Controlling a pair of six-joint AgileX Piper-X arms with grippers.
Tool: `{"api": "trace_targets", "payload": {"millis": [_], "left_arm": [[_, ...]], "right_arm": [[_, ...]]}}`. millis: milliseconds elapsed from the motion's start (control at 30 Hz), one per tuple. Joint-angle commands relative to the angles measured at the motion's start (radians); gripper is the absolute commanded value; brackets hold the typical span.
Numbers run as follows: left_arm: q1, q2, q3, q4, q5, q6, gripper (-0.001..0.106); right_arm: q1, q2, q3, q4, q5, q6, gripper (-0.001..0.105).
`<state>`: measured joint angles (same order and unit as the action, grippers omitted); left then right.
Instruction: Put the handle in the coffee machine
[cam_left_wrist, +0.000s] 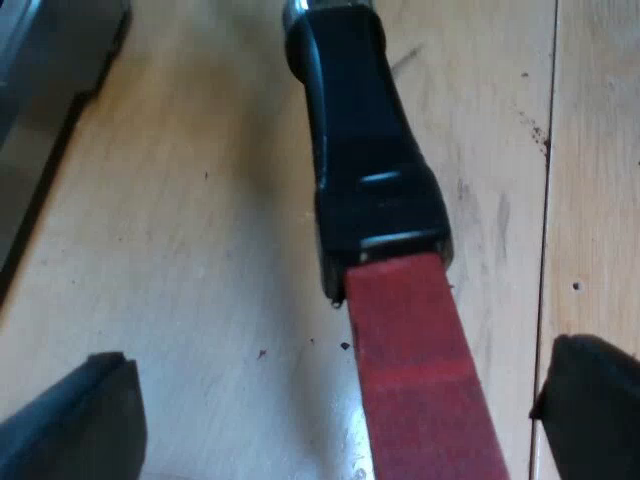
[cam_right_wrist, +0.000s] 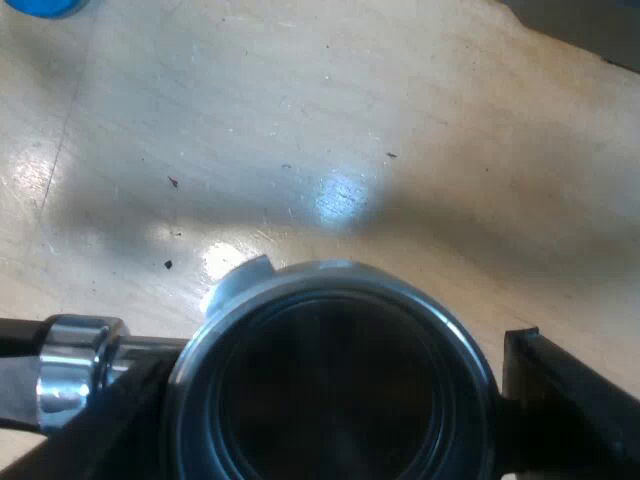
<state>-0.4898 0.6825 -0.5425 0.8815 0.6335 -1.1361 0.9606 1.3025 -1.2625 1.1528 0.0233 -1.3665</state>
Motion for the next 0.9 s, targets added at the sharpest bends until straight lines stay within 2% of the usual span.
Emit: {"api": "trace_targets", "payload": {"millis": [33,333,600,700,767,900], "left_arm": [[-0.004,0.000,-0.002,-0.014,0.011,-0.011,0.081],[-0.004,0.055,-0.002,-0.016,0.015,-0.013,0.081],[-0.009,0.070,-0.002,-0.047,0.015,-0.059,0.081],[-0.042,0.070,-0.002,-0.057,-0.003,-0.058,0.081],[-0.090,0.070,-0.002,-0.057,-0.038,-0.058,0.081],[-0.116,0.070,-0.002,-0.074,-0.084,-0.060,0.081]], "right_arm": [[0.002,-0.017,-0.008,-0.004,-0.005,0.002,0.000],[0.002,-0.017,-0.008,-0.013,-0.005,0.002,0.000],[0.002,-0.017,-0.008,-0.016,-0.005,0.002,0.000],[0.002,-0.017,-0.008,-0.027,-0.005,0.002,0.000],[0.002,-0.017,-0.008,-0.038,-0.005,0.002,0.000],[0.002,-0.017,-0.008,-0.041,-0.005,0.002,0.000]]}}
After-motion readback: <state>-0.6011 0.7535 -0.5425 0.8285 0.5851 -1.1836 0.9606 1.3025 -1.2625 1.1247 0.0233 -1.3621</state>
